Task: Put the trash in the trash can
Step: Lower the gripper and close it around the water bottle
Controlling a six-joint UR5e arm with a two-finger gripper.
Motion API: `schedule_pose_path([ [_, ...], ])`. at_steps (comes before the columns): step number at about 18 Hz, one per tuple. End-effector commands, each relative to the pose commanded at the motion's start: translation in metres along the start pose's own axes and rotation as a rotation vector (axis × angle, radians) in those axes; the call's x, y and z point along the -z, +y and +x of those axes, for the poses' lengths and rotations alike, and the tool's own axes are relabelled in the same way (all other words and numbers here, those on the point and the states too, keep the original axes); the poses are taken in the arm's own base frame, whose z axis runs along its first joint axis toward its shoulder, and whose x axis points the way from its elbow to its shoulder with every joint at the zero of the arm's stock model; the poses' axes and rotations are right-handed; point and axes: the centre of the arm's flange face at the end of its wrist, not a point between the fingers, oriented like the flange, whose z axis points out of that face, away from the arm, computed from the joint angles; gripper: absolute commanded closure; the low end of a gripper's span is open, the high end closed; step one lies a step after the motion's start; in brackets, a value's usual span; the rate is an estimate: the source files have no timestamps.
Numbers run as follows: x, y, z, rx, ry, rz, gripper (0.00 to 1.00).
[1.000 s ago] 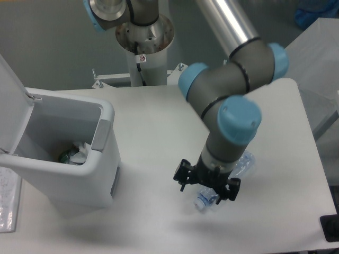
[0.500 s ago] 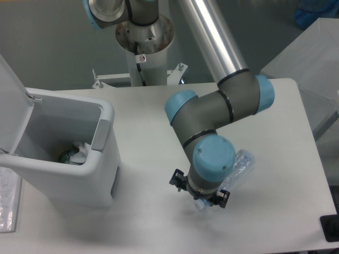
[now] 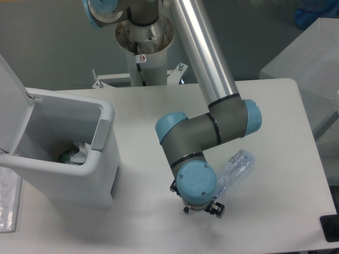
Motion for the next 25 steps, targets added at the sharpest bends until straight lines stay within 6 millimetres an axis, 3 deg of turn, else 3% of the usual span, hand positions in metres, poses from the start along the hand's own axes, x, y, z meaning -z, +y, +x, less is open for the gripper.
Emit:
schedule_pose_path([
  [14, -0.035, 0.001, 0.010, -0.042, -0.040, -0.069, 0.09],
  [17, -0.036, -0.003, 0.013, -0.046, -0.052, -0.070, 0.23],
  [21, -0.031, -0.004, 0.013, -0.045, -0.050, -0.056, 0.54],
  [23, -0.029, -0.004, 0.013, -0.044, -0.047, -0.047, 0.64],
  [24, -0.029, -0.004, 0.013, -0.044, -0.047, -0.047, 0.74],
  [25, -0.029, -0.004, 0.013, -0.044, -0.047, -0.047, 0.90],
])
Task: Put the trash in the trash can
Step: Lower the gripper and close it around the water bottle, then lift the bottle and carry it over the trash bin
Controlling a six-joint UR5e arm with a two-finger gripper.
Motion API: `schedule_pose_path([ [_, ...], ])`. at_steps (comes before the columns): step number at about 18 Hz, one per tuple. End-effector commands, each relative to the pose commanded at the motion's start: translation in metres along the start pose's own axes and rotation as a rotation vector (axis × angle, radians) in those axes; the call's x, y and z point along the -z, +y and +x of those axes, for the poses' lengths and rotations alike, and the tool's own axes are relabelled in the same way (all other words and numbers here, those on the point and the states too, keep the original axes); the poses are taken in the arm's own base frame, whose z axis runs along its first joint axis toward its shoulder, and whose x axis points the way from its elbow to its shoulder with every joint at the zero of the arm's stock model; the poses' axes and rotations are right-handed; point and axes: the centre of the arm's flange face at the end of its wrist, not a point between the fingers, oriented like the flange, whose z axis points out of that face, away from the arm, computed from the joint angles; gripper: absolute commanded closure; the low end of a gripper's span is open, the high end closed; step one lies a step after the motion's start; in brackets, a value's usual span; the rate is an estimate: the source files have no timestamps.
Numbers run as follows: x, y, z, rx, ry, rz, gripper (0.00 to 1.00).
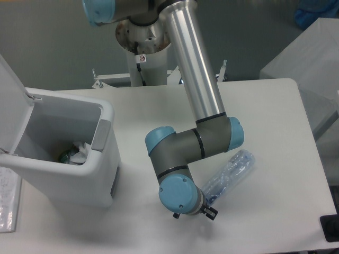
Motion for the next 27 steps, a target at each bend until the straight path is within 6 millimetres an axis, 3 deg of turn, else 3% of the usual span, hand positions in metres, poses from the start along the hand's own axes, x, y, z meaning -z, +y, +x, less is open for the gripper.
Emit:
schedule_pose_path([
  [1, 0.000, -0.001, 0.001, -0.002, 0.000, -0.002, 1.00],
  [7, 0.008, 0.001, 0.000, 0.011, -0.011, 0.012, 1.00],
  [10, 0.037, 0.012, -0.004, 0.028, -0.005, 0.087, 1.00],
  [15, 0.100, 0.053, -0.025, 0.092, 0.003, 0.253, 1.00],
  [22, 0.215, 0.102, -0.030, 0.142, -0.014, 0.544, 1.00],
  [27, 0.277, 0.134, -0.029, 0.192, 0.028, 0.761, 1.00],
])
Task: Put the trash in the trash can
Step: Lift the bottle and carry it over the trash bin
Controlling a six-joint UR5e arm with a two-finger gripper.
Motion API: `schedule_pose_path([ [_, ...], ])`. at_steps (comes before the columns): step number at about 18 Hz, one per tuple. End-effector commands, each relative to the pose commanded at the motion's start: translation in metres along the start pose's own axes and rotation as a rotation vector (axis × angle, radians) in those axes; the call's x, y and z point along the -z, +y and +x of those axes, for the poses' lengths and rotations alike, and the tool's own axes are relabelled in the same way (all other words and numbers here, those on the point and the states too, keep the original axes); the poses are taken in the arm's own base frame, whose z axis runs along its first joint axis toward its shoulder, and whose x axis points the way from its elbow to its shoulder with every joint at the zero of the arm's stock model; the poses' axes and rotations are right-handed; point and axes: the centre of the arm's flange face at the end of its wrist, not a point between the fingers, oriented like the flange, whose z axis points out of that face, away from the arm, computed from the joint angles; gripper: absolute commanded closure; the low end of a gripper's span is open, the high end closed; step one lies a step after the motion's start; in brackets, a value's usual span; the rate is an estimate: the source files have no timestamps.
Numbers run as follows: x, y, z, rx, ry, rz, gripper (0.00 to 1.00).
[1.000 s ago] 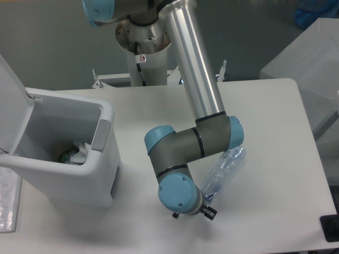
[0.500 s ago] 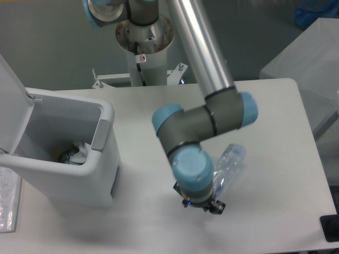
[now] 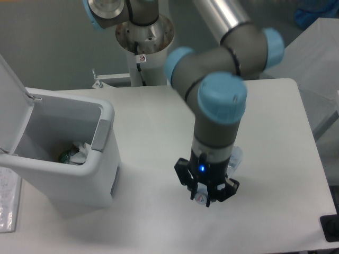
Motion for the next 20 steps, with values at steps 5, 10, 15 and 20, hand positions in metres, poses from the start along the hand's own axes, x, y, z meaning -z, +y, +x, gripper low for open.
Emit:
schedule_pose_path([
  [5, 0.060, -0.017, 0.004, 0.082, 0.092, 0.247, 1.00],
  [10, 0.102, -0.034, 0.018, 0.130, 0.187, 0.448, 1.00],
  [15, 0.135, -0.051, 0.051, 0.128, 0.312, 0.585, 1.00],
  [20, 0.179, -0.064, 0.092, 0.096, 0.383, 0.662, 1.00],
])
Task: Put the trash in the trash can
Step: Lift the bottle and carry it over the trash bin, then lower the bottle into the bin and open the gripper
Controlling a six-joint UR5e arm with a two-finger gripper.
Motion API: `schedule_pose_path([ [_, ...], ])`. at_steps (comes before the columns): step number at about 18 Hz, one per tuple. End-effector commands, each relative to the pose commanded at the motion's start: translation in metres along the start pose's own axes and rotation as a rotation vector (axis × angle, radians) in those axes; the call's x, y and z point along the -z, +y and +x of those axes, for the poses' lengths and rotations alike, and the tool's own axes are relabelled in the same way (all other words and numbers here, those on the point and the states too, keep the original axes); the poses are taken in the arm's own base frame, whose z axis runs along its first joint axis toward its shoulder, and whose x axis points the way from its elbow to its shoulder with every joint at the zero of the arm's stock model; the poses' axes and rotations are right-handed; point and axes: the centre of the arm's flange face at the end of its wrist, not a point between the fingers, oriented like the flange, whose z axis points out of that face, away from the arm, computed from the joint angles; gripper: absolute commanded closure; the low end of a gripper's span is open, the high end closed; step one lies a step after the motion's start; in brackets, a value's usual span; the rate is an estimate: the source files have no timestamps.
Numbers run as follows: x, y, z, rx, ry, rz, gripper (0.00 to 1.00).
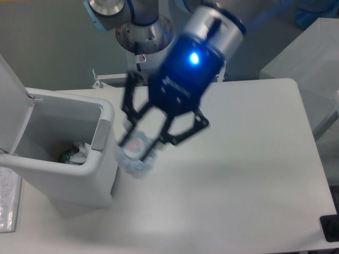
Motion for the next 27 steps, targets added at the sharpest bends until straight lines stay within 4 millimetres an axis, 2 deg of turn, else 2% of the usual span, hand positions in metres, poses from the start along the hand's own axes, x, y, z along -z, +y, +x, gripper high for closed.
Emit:
schedule_pose_path([
  [1, -0.003, 0.003, 0.006, 0.004, 0.011, -0.003, 1.00],
  [2, -0.009, 0.003, 0.021, -0.001, 0.032, -0.006, 1.00],
  [5, -0.018, 0.024, 0.053, 0.010, 0.063, -0.024, 1.00],
  [8, -0.042, 0.043, 0.078, -0.001, 0.111, -0.041, 1.00],
  [14, -0.073, 0.094, 0.066, 0.014, 0.135, -0.062, 1.00],
  [17, -0.086, 0.119, 0.067, -0.010, 0.152, -0.076, 1.00],
  [22, -0.103, 0.174, 0.056, -0.068, 0.184, -0.114, 1.00],
  [24, -0.108, 0.189, 0.053, -0.092, 0.195, -0.122, 0.91],
  [25, -0.110, 0.195, 0.053, -0.095, 0.201, -0.126, 0.78],
  [26, -0.111, 0.199, 0.052, -0.097, 0.201, -0.129, 0.71],
  [27, -0.112, 0.202, 0.052, -0.099, 0.204, -0.131, 0.51],
])
